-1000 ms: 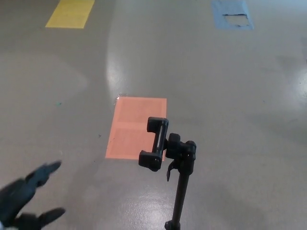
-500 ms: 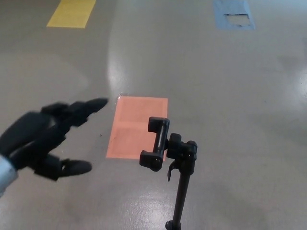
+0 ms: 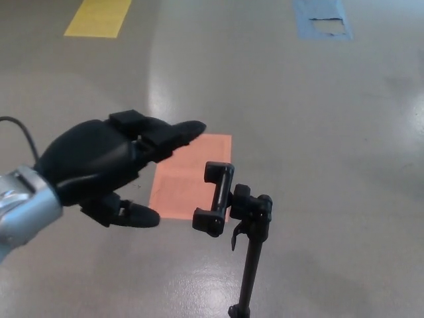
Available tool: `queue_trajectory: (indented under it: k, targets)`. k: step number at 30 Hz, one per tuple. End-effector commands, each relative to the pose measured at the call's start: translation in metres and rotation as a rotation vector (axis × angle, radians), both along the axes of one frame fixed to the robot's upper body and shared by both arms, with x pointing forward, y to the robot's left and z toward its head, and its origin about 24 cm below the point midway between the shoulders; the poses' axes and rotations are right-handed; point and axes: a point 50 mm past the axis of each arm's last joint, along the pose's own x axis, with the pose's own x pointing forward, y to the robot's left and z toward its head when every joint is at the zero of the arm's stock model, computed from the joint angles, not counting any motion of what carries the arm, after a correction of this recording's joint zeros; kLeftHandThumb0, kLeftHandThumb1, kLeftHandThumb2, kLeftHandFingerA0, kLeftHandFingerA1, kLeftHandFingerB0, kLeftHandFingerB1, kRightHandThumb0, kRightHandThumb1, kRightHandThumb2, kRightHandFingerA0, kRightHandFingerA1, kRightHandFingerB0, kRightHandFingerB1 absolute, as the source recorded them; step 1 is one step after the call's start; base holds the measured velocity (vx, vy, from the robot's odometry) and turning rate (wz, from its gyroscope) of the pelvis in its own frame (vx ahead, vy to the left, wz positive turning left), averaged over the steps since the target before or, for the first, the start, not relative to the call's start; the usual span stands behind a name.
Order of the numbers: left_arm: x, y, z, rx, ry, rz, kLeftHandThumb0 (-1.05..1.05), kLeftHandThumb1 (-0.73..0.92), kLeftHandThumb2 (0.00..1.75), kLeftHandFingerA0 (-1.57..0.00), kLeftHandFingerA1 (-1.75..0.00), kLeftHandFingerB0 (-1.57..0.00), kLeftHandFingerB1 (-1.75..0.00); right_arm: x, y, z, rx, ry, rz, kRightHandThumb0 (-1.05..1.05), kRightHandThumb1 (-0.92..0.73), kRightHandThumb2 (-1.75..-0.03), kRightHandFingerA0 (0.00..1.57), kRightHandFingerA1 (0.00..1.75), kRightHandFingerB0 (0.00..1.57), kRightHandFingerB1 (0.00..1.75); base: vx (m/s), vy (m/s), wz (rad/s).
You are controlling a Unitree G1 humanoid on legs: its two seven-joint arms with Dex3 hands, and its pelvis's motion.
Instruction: The robot uses its left hand to grab the top of a phone stand kept on the floor and tilt it upwards to adjust its angle
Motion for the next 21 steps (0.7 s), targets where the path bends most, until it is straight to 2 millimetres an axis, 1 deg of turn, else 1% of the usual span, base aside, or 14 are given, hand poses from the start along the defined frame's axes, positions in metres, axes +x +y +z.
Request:
queue_trajectory:
  k: [1,2,3,4,6,7,8,13,14,15,16,17,18,21]
  targets:
    - [-0.001,-0.011,0.001,0.070,0.001,0.003,-0.82,0.72,0.66,-0.12,-0.25,0.00,-0.04,-0.002,-0.004,0.001,-0.014,0.020,0.016,-0.63,-0.62,-0.93,0.23,0.53,0.15,0.45,0.00,0.000,0.00]
    - [-0.002,-0.012,0.001,0.074,0.004,0.004,-0.82,0.72,0.66,-0.12,-0.25,0.00,-0.04,-0.003,-0.004,0.001,-0.013,0.021,0.020,-0.63,-0.62,-0.93,0.23,0.53,0.15,0.45,0.00,0.000,0.00]
    - [-0.003,-0.013,0.000,0.074,0.005,0.002,-0.84,0.59,0.96,-0.09,-0.30,0.00,-0.13,-0.003,-0.004,0.001,-0.012,0.024,0.023,-0.60,-0.77,-0.63,0.28,0.43,0.23,0.32,0.00,0.000,0.00]
    - [-0.003,-0.013,-0.001,0.076,0.004,0.001,-0.86,0.60,0.79,-0.14,-0.28,0.00,-0.05,-0.003,-0.004,0.001,-0.013,0.025,0.026,-0.60,-0.77,-0.63,0.27,0.43,0.23,0.32,0.00,0.000,0.00]
    - [-0.004,-0.013,-0.001,0.079,0.004,0.003,-0.86,0.60,0.79,-0.14,-0.28,0.00,-0.05,-0.002,-0.005,0.001,-0.014,0.026,0.030,-0.60,-0.77,-0.63,0.27,0.43,0.23,0.32,0.00,0.000,0.00]
    - [-0.004,-0.014,-0.001,0.080,0.003,0.002,-0.88,0.61,0.97,-0.15,-0.32,0.00,-0.09,-0.002,-0.005,0.001,-0.015,0.025,0.032,-0.60,-0.77,-0.63,0.28,0.43,0.23,0.32,0.00,0.000,0.00]
    - [-0.005,-0.015,-0.002,0.081,0.002,0.002,-0.88,0.60,0.96,-0.15,-0.33,0.00,-0.10,-0.002,-0.004,0.001,-0.017,0.026,0.033,-0.63,-0.61,-0.92,0.22,0.52,0.16,0.45,0.00,0.000,0.00]
    - [-0.006,-0.017,-0.001,0.085,-0.005,-0.005,-0.82,0.59,0.96,-0.11,-0.36,0.00,-0.15,-0.001,-0.004,0.002,-0.022,0.026,0.034,-0.63,-0.61,-0.92,0.23,0.52,0.16,0.45,0.00,0.000,0.00]
    - [-0.006,-0.017,-0.001,0.086,-0.006,-0.006,-0.82,0.74,0.64,-0.18,-0.29,0.00,-0.10,-0.001,-0.004,0.002,-0.024,0.027,0.037,-0.63,-0.61,-0.92,0.22,0.52,0.15,0.45,0.00,0.000,0.00]
    - [-0.006,-0.018,-0.001,0.087,-0.007,-0.008,-0.82,0.74,0.64,-0.18,-0.29,0.00,-0.10,-0.001,-0.004,0.002,-0.026,0.027,0.042,-0.63,-0.61,-0.92,0.22,0.52,0.15,0.45,0.00,0.000,0.00]
    - [-0.007,-0.019,-0.001,0.084,-0.006,-0.013,-0.81,0.75,0.64,-0.17,-0.29,0.00,-0.11,-0.001,-0.004,0.001,-0.024,0.028,0.040,-0.59,-0.77,-0.63,0.27,0.41,0.22,0.31,0.00,0.000,0.00]
    - [-0.007,-0.020,-0.001,0.079,-0.004,-0.019,-0.81,0.75,0.64,-0.17,-0.29,0.00,-0.11,-0.001,-0.004,0.001,-0.022,0.028,0.038,-0.59,-0.77,-0.63,0.27,0.41,0.22,0.31,0.00,0.000,0.00]
    - [-0.008,-0.021,0.000,0.076,-0.001,-0.023,-0.85,0.62,0.97,-0.15,-0.36,0.00,-0.13,-0.002,-0.004,0.001,-0.021,0.028,0.040,-0.59,-0.78,-0.62,0.27,0.40,0.23,0.31,0.00,0.000,0.00]
    - [-0.011,-0.023,0.000,0.077,0.004,-0.030,-0.81,0.59,0.96,-0.11,-0.36,0.00,-0.15,-0.002,-0.004,0.001,-0.015,0.029,0.042,-0.59,-0.77,-0.63,0.28,0.42,0.23,0.32,0.00,0.000,0.00]
